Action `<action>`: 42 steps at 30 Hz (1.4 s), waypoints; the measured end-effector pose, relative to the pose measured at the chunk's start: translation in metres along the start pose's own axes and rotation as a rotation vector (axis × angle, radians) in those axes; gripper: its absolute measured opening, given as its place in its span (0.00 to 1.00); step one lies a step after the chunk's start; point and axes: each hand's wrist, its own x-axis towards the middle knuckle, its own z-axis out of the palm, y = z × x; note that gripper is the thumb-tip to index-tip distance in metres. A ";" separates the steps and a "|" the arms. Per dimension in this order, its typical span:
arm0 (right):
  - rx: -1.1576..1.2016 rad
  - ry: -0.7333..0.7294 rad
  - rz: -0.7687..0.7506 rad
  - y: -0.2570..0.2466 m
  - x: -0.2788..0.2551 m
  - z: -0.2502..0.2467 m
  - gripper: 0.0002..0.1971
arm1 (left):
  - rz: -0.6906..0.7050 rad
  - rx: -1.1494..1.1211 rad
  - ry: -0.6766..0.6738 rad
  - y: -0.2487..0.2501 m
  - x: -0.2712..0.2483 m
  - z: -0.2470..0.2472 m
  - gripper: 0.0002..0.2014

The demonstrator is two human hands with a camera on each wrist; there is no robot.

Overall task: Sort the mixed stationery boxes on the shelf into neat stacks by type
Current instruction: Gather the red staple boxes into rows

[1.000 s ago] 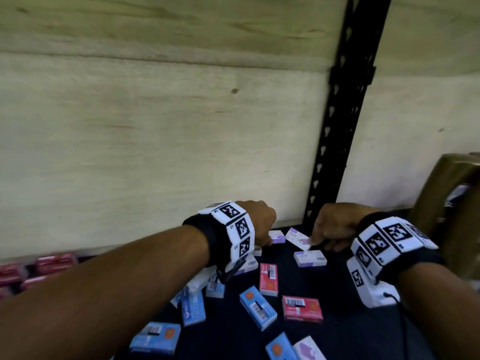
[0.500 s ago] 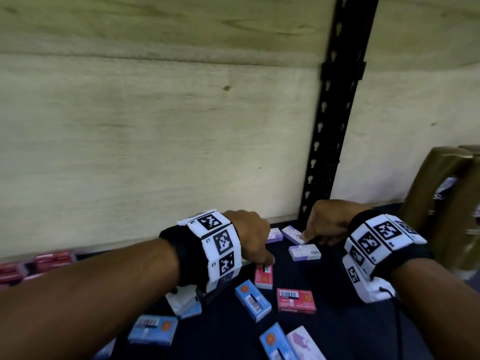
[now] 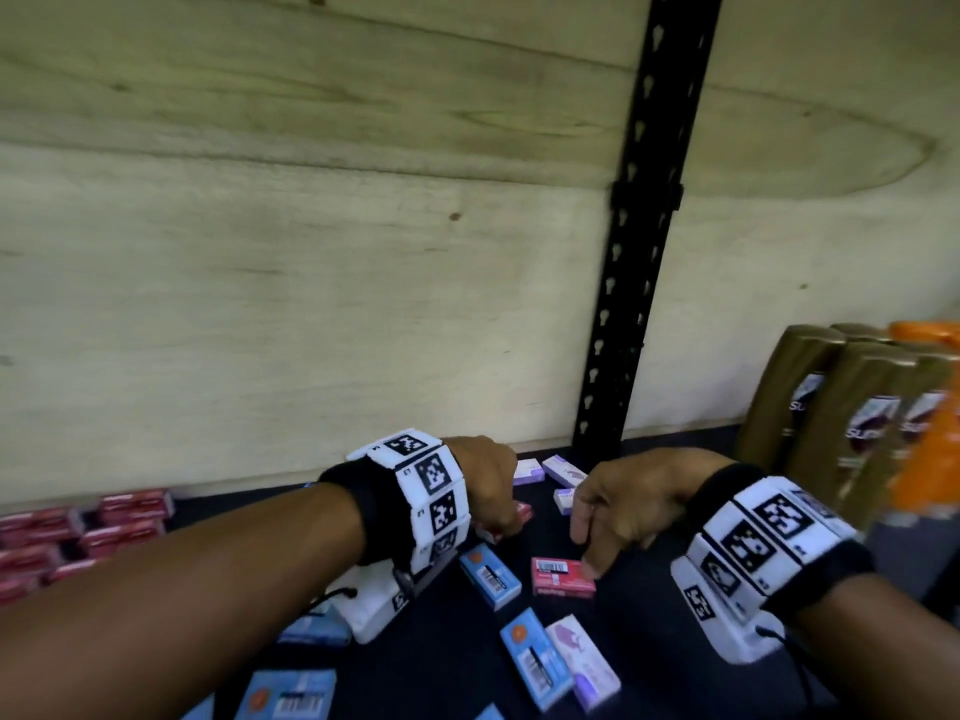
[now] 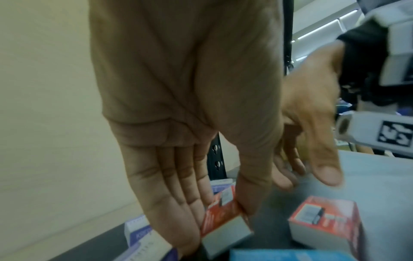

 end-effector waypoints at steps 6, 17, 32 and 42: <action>-0.068 0.037 -0.029 -0.009 -0.004 0.017 0.19 | -0.008 -0.190 -0.176 -0.012 -0.021 -0.026 0.14; 0.196 0.142 -0.134 -0.045 -0.026 0.008 0.13 | -0.043 -0.356 -0.136 -0.065 -0.093 -0.032 0.17; 0.011 0.171 -0.559 -0.192 -0.042 0.042 0.11 | -0.254 -0.202 -0.126 -0.156 -0.251 -0.022 0.13; -0.375 0.189 -0.629 -0.285 -0.067 0.081 0.09 | -0.377 -0.085 -0.201 -0.189 -0.306 0.005 0.11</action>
